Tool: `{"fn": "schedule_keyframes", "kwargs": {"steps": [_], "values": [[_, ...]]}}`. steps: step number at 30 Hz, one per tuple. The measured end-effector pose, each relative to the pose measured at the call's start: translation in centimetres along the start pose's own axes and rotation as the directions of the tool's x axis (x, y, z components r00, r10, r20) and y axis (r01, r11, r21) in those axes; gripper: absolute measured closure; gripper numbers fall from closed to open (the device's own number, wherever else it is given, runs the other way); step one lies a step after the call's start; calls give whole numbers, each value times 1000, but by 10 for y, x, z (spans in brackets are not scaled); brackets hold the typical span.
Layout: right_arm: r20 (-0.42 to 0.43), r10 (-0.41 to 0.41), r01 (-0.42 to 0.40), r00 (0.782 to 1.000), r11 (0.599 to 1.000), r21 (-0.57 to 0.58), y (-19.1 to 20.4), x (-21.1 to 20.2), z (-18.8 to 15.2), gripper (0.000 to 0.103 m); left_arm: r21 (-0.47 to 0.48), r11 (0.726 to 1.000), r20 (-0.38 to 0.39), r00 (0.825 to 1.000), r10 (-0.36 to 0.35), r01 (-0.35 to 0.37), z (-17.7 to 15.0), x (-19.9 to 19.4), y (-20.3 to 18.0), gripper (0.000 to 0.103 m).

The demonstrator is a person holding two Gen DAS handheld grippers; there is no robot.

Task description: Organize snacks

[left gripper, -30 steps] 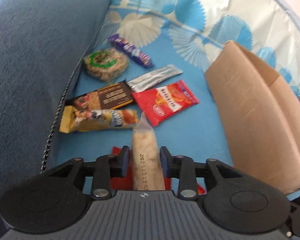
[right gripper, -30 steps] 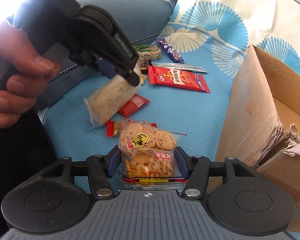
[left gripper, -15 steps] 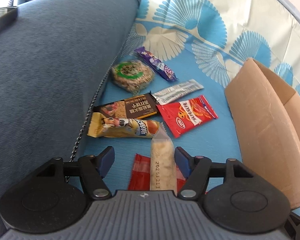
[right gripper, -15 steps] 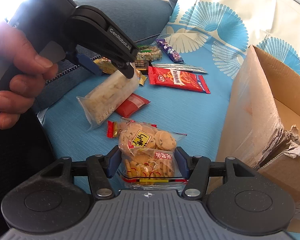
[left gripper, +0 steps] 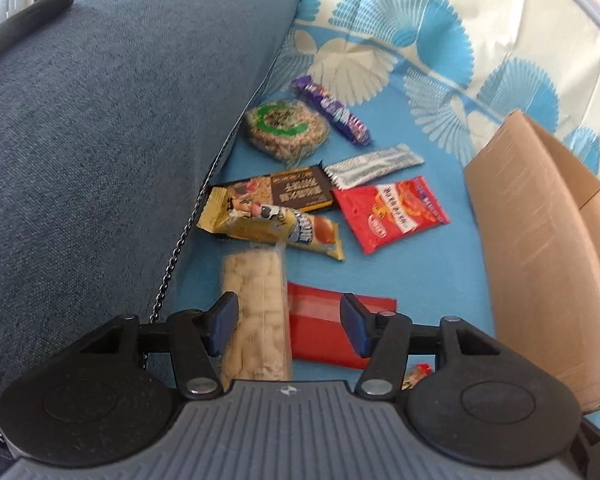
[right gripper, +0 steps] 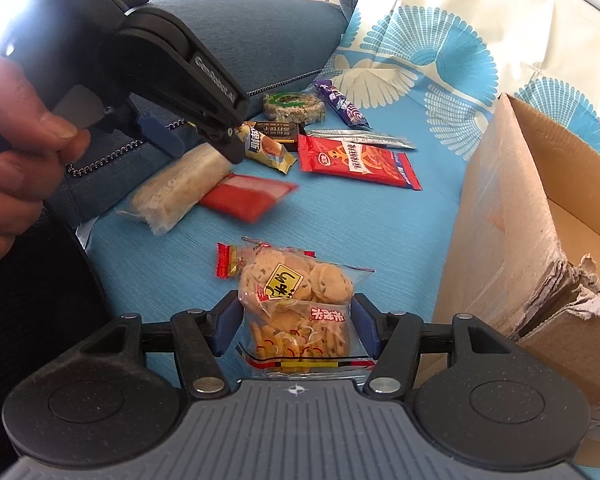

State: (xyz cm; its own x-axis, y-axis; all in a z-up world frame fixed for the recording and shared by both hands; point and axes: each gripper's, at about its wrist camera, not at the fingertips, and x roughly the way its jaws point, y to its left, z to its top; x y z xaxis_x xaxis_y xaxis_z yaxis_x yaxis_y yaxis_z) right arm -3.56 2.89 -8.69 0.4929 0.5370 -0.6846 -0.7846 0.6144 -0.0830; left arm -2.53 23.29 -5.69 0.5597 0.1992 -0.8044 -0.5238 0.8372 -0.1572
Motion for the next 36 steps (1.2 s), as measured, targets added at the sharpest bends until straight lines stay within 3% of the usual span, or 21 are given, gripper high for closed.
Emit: {"fn": "schedule_keyframes", "kwargs": {"steps": [11,18,22,26,31,36], "values": [[-1,2,-2,1000,1000,-2,1,3,0,37,7,998,4,998,70,-70,-7,-4,-7,38],[0,6,-6,1000,1000,-5,2,3,1,36,-23,989,-71,987,143,-145,-9,1,-10,38],[-4,4,-4,1000,1000,-6,2,3,0,36,-45,988,-141,980,141,-149,-7,16,-5,38],[-8,1,-1,1000,1000,-4,3,5,1,36,-62,989,-145,981,126,-136,-8,21,-1,38],[-17,-5,5,1000,1000,-15,4,9,0,37,-54,991,-126,985,119,-126,-10,20,-2,62],[-7,-20,20,1000,999,-33,4,7,-2,43,-36,992,-103,988,119,-123,-11,15,-6,63]]}}
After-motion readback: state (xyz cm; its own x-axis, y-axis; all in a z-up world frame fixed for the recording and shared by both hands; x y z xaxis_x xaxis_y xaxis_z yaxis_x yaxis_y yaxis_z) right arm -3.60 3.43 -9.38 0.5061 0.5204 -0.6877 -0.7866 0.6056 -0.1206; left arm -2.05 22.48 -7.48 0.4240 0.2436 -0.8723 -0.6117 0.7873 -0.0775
